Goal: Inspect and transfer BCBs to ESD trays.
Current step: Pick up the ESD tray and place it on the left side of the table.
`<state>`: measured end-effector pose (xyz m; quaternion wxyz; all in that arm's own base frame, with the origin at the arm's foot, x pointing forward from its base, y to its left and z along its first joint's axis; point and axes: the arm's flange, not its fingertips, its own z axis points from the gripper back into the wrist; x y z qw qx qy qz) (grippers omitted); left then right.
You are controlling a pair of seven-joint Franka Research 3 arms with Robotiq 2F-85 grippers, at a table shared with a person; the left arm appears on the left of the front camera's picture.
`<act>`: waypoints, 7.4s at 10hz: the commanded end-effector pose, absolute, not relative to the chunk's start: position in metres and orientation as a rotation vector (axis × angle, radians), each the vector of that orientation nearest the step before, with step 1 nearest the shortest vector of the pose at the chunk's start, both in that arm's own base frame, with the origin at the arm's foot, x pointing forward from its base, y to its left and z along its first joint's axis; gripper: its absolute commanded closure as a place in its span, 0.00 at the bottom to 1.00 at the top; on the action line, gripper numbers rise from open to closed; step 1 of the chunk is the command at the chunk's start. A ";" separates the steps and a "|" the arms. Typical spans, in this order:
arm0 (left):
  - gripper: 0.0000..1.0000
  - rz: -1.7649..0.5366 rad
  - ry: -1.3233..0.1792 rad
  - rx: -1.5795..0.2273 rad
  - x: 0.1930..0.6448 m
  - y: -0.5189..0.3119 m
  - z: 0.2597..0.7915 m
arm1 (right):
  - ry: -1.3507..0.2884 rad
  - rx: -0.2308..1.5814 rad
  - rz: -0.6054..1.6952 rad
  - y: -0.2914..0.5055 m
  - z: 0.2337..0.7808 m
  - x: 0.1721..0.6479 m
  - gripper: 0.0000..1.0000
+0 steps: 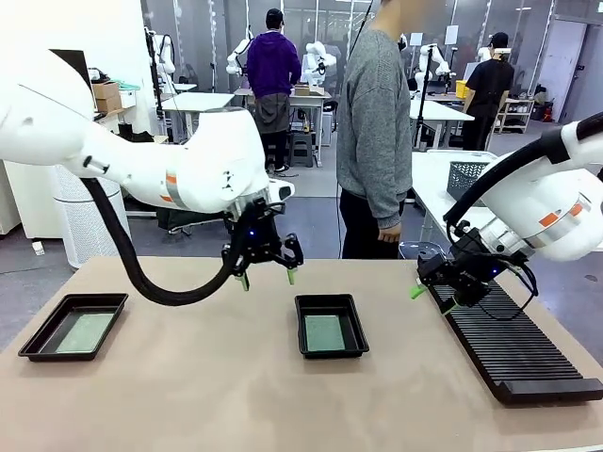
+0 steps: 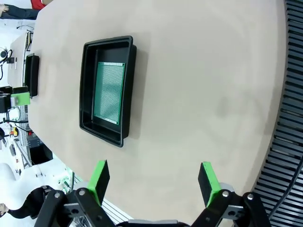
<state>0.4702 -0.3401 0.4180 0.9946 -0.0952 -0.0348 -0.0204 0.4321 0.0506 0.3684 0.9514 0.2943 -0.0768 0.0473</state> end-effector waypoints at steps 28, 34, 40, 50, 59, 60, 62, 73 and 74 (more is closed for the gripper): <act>1.00 0.031 -0.137 -0.030 0.485 -0.408 0.314 | -0.160 0.593 0.092 0.050 0.369 0.431 0.00; 1.00 0.002 -0.095 -0.054 0.493 -0.413 0.315 | -0.160 0.593 0.092 0.050 0.369 0.431 0.00; 0.97 0.009 -0.083 -0.062 0.488 -0.387 0.318 | -0.160 0.593 0.092 0.050 0.369 0.431 0.00; 0.97 -0.009 -0.067 -0.076 0.471 -0.237 0.332 | -0.160 0.593 0.092 0.050 0.369 0.431 0.00; 0.97 -0.007 -0.065 -0.093 0.481 -0.107 0.335 | -0.160 0.593 0.092 0.050 0.369 0.431 0.00; 0.97 -0.008 -0.061 -0.098 0.484 -0.098 0.333 | -0.160 0.593 0.092 0.050 0.369 0.431 0.00; 0.97 0.011 -0.067 -0.105 0.485 -0.081 0.331 | -0.160 0.593 0.092 0.050 0.369 0.431 0.00; 0.97 0.048 -0.061 -0.075 0.491 -0.037 0.330 | -0.160 0.593 0.092 0.050 0.369 0.431 0.00; 0.97 0.054 -0.062 -0.074 0.492 -0.036 0.329 | -0.160 0.593 0.092 0.050 0.369 0.431 0.00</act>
